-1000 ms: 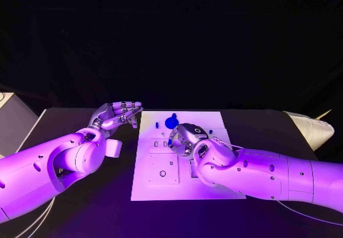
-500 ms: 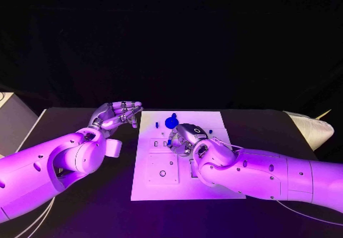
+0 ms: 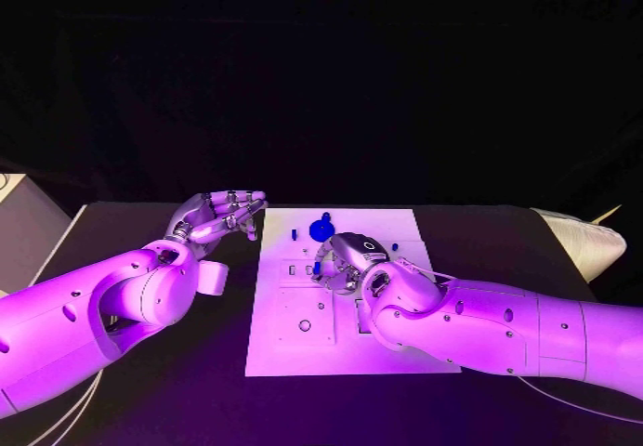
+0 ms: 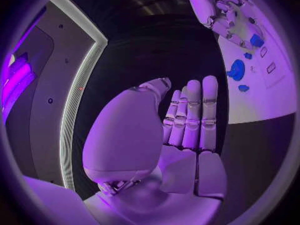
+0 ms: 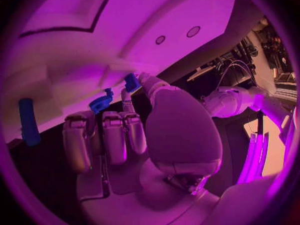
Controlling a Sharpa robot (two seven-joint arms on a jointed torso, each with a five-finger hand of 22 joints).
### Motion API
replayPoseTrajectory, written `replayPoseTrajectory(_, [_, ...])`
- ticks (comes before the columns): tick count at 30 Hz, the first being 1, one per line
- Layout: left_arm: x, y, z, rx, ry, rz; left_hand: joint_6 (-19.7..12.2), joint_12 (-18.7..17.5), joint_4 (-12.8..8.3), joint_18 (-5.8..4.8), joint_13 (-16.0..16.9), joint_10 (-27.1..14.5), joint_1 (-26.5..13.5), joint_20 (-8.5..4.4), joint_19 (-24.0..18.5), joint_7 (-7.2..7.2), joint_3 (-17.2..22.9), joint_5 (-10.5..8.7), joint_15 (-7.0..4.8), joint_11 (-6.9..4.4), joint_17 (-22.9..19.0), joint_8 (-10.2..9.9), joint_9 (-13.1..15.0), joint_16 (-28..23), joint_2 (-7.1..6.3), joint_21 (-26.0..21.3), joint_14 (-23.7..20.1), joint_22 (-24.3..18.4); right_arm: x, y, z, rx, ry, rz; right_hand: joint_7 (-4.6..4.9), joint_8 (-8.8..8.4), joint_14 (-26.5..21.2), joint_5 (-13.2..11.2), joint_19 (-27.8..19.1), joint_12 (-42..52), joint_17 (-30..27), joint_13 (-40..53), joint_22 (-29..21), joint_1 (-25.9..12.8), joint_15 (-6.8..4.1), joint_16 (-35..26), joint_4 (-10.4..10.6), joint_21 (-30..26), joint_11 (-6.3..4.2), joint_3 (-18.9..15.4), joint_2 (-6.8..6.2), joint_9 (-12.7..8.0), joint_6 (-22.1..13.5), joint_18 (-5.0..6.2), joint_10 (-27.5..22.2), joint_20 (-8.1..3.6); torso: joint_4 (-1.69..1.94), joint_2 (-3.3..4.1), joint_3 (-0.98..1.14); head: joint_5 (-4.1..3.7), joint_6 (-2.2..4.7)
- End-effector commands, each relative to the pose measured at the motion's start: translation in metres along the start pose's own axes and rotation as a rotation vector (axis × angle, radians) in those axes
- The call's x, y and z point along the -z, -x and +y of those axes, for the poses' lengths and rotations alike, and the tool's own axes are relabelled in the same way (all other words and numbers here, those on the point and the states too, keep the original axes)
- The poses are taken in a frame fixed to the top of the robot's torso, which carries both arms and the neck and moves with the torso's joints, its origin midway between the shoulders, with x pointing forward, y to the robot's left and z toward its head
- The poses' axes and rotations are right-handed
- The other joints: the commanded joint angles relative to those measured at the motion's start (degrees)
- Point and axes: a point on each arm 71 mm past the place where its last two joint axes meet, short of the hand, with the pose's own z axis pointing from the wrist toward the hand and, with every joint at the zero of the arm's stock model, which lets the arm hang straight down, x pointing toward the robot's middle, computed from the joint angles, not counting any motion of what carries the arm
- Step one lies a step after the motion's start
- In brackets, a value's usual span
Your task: Assemble the parts on the task board
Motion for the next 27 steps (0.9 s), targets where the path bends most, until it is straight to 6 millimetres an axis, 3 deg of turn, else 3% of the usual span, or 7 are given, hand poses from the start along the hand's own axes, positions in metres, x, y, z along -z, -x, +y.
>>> replayPoseTrajectory(1, [0.000, -0.002, -0.001, 0.001, -0.007, 0.011, -0.19, 0.25, 0.09, 0.94, 0.06, 0.24, -0.55, -0.01, -0.45, -0.08, 0.13, -0.25, -0.08, -0.13, -0.07, 0.19, 0.05, 0.35, -0.02, 0.21, -0.47, 0.09, 0.000, -0.001, 0.002, 0.007, 0.026, 0.012, 0.07, -0.28, 5.98, -0.53, 6.00, 0.12, 15.10, 15.07, 15.05, 0.29, 0.36, 0.37, 0.11, 0.27, 0.53, -0.74, -0.05, -0.13, -0.54, -0.83, 6.08, 0.38, -0.02, 0.00, -0.02, 0.01, -0.01])
replayPoseTrajectory(14, [-0.001, -0.002, 0.002, -0.024, 0.018, 0.012, -0.60, 0.58, 0.24, 0.91, 0.23, 0.79, -1.00, 0.01, -0.53, 0.28, -0.02, -0.30, 0.00, -0.02, -0.16, 0.00, 0.04, 0.50, -0.20, 0.36, -0.45, 0.10, 0.007, 0.007, 0.000, -0.033, 0.050, -0.061, 0.95, -1.24, 5.98, -2.68, 6.00, 0.12, 15.10, 15.07, 15.05, 1.02, 1.19, 0.37, 2.85, 0.27, 1.33, -6.35, 0.26, -0.98, -2.33, -0.83, 6.08, 1.13, 0.12, -0.09, 0.05, 0.06, 0.18])
replayPoseTrajectory(20, [-0.004, -0.002, 0.012, -0.109, 0.131, 0.030, -1.44, 9.20, 1.52, 0.99, 5.38, 3.98, -4.61, -0.52, 0.56, 0.19, -3.72, -0.29, -0.50, -0.94, 1.44, 3.01, 1.63, 5.19, -0.17, 1.93, 1.73, 0.45, 0.013, 0.027, -0.013, -0.143, 0.103, -0.127, 1.40, -1.91, 5.98, -2.68, 6.00, 0.12, 15.10, 15.07, 15.05, 2.13, 1.62, 0.37, 4.31, 0.27, 1.76, -8.61, 1.02, -1.43, -3.15, -0.83, 6.08, 1.56, -0.12, -0.38, 0.07, 0.24, 0.53])
replayPoseTrajectory(21, [-0.005, -0.002, 0.014, -0.130, 0.150, 0.037, -2.08, 11.80, 1.24, 0.66, 7.23, 3.22, -4.41, -0.57, 1.55, 0.40, -4.37, -0.21, -0.55, -1.25, 2.00, 3.99, 2.16, 6.37, 0.05, 2.98, 1.90, 1.83, 0.013, 0.031, -0.015, -0.168, 0.110, -0.129, 1.36, -1.75, 5.98, -2.15, 6.00, 0.12, 15.10, 15.07, 15.05, 2.58, 1.61, 0.37, 4.23, 0.27, 1.74, -8.33, 1.60, -1.39, -2.87, -0.83, 6.08, 1.59, -0.17, -0.48, 0.09, 0.28, 0.52])
replayPoseTrajectory(24, [-0.008, -0.003, 0.019, -0.210, 0.212, 0.066, -5.19, 39.54, 2.12, -1.15, 26.55, -5.14, -5.00, -1.50, 8.30, -0.84, -7.67, 0.07, -1.77, -2.59, 18.47, 14.75, 7.56, 20.07, 1.42, 10.53, 11.64, 12.68, 0.014, 0.044, -0.023, -0.253, 0.132, -0.129, 1.25, -1.32, 5.90, -0.22, 5.79, 0.12, 14.75, 15.07, 14.73, 4.23, 1.55, 0.24, 3.87, -0.18, 1.64, -7.49, 2.49, -1.35, -2.24, -0.70, 6.08, 1.60, -0.40, -0.88, 0.27, 0.58, 0.61])
replayPoseTrajectory(26, [-0.011, -0.005, 0.023, -0.268, 0.260, 0.098, -5.64, 50.73, 2.21, -1.75, 32.90, -4.78, -5.69, -2.19, 10.95, -1.80, -7.60, 0.17, -2.58, -3.64, 32.08, 19.38, 9.79, 29.15, 1.65, 12.88, 20.79, 16.35, 0.015, 0.052, -0.029, -0.314, 0.137, -0.129, 1.17, -1.07, 5.91, 0.11, 5.80, 0.12, 14.82, 15.07, 14.75, 4.67, 1.51, 0.27, 3.75, -0.16, 1.59, -7.24, 2.60, -1.29, -1.93, -0.71, 6.08, 1.57, -0.51, -1.11, 0.39, 0.72, 0.66])
replayPoseTrajectory(27, [-0.014, -0.006, 0.026, -0.313, 0.294, 0.121, -6.30, 59.48, 2.40, -2.48, 41.97, -0.86, -6.65, -2.72, 13.74, -2.56, -6.88, 0.34, -3.12, -4.05, 36.86, 22.18, 11.18, 31.81, 2.29, 15.02, 23.64, 20.17, 0.017, 0.059, -0.034, -0.355, 0.133, -0.131, 1.10, -0.84, 5.90, 0.52, 5.78, 0.12, 14.76, 15.07, 14.72, 4.98, 1.46, 0.25, 3.65, -0.20, 1.53, -7.06, 2.61, -1.24, -1.67, -0.70, 6.08, 1.54, -0.54, -1.34, 0.53, 0.77, 0.68])
